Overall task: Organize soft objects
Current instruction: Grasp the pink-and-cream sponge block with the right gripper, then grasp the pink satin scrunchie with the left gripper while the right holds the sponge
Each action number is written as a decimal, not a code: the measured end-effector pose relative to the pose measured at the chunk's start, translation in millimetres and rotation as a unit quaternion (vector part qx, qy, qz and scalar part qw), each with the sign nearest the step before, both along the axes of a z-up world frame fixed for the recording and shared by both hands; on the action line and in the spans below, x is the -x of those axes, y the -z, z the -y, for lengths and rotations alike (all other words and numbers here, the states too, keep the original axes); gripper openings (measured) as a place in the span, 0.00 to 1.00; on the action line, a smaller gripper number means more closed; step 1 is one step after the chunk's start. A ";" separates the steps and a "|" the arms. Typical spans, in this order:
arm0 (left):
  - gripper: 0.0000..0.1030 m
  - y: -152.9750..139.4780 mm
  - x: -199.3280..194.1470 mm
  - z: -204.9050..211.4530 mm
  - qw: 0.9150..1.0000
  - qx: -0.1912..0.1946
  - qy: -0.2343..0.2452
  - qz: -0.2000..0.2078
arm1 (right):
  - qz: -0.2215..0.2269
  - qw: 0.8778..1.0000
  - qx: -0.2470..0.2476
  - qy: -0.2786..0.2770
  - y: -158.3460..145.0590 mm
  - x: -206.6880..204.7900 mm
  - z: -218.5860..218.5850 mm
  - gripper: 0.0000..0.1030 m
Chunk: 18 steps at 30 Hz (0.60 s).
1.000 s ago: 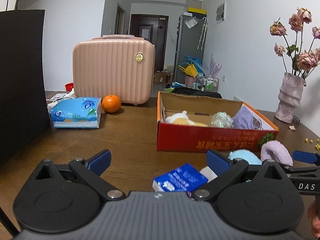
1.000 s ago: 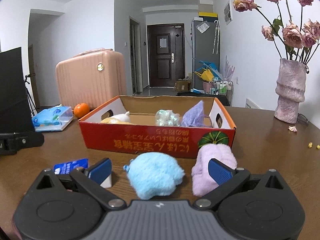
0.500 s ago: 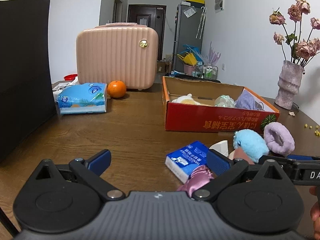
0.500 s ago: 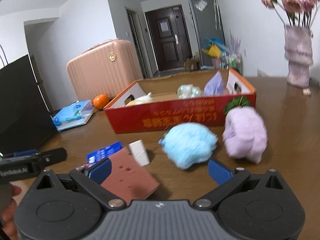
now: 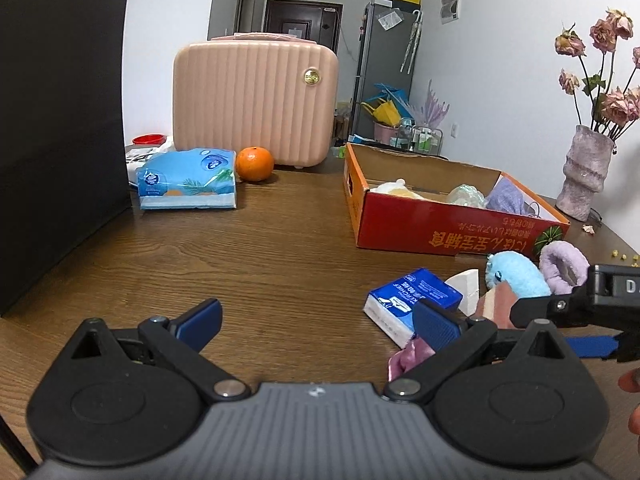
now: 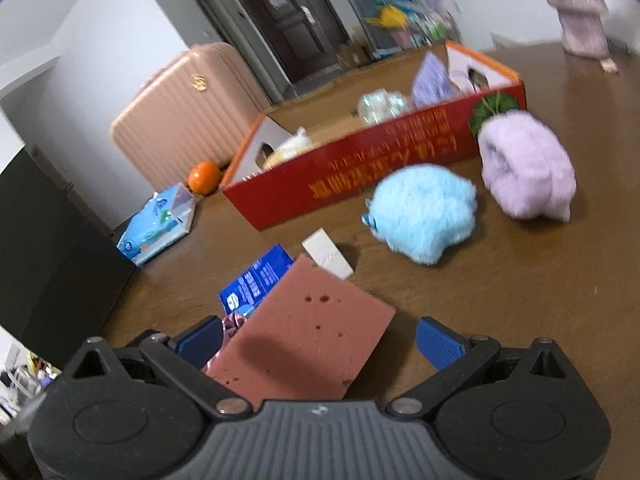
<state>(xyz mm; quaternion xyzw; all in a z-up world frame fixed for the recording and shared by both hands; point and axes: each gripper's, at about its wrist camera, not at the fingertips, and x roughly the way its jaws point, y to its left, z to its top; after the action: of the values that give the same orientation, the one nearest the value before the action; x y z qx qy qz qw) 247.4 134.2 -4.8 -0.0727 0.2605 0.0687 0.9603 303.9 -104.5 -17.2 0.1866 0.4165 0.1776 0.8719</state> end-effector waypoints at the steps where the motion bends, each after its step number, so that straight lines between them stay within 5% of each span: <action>1: 1.00 0.2 0.9 -1.7 1.000 0.002 -0.001 0.000 | -0.010 1.000 -0.003 0.005 1.7 -1.0 -0.3 1.00; 14: 1.00 1.5 5.2 -5.4 1.000 0.008 -0.001 -0.001 | -0.066 0.997 -0.024 0.030 10.4 -10.7 -14.7 1.00; 18: 1.00 2.5 4.5 -5.1 1.000 0.006 -0.001 -0.003 | -0.068 0.997 -0.019 0.028 15.6 -12.4 -19.8 0.90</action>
<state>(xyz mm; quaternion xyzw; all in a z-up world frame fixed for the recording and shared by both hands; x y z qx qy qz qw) 242.9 139.3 -7.3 -0.0788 0.2633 0.0679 0.9591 316.3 -84.7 -32.8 0.2268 0.4659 0.1477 0.8424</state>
